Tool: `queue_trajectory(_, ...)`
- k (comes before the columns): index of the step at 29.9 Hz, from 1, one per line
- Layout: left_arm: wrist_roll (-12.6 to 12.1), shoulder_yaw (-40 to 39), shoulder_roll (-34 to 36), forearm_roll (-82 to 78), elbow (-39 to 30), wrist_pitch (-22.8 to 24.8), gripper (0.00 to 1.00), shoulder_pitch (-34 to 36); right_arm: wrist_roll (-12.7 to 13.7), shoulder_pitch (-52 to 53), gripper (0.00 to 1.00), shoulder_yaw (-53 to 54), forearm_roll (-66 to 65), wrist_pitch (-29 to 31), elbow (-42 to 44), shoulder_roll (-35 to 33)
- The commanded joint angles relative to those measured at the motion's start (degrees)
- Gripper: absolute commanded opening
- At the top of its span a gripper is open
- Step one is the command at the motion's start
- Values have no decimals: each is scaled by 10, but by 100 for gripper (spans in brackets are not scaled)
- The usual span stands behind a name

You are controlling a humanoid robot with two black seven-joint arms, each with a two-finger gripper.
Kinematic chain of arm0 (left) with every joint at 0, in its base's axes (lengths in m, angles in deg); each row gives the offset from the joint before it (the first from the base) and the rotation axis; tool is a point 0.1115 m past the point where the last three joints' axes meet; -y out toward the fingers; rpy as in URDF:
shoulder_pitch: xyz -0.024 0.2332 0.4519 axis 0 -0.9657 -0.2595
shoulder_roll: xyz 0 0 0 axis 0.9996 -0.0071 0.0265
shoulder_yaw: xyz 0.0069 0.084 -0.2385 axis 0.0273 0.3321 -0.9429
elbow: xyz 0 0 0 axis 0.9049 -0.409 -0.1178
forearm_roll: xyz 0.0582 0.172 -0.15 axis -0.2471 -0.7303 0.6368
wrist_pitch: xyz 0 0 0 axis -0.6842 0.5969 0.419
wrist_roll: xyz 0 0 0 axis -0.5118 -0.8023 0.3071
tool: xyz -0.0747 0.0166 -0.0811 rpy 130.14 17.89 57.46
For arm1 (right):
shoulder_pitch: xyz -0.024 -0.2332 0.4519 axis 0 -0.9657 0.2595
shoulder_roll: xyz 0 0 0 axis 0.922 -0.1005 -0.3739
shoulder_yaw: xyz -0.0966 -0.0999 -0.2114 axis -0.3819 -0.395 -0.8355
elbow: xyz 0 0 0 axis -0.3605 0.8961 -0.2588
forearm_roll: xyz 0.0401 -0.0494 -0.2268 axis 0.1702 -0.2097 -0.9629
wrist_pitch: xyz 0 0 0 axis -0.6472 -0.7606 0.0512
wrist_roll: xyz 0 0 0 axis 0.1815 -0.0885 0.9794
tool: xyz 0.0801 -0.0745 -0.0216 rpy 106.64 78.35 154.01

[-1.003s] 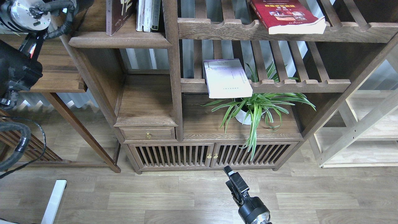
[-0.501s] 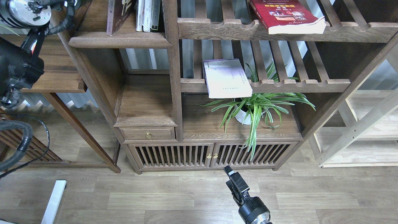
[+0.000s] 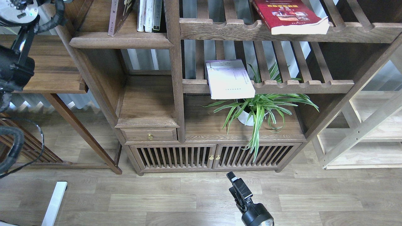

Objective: Organize books on shelf

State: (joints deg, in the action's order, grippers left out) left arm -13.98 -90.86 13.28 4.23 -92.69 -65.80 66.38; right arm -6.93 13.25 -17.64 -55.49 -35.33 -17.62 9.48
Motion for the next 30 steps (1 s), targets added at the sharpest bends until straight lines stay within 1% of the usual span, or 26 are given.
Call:
queue_trajectory(1,0,-2,7,0,-36,-14,99,-28,0,-2,99,0,0,0,-1,0)
queue_trajectory(4,0,-4,13,0,-58,-22,99,-47,0,-5,99,0,0,0,-3,0)
queue_trajectory(12,0,-23,23,0,-93,-22,100,-84,0,-5,99,0,0,0,-3,0)
queue_trajectory(23,0,-23,25,-1,-88,-23,100,-99,0,-7,99,0,0,0,-3,0)
queue_trajectory(30,0,-23,13,-1,-60,-27,99,-98,0,-8,99,-1,0,0,-3,0)
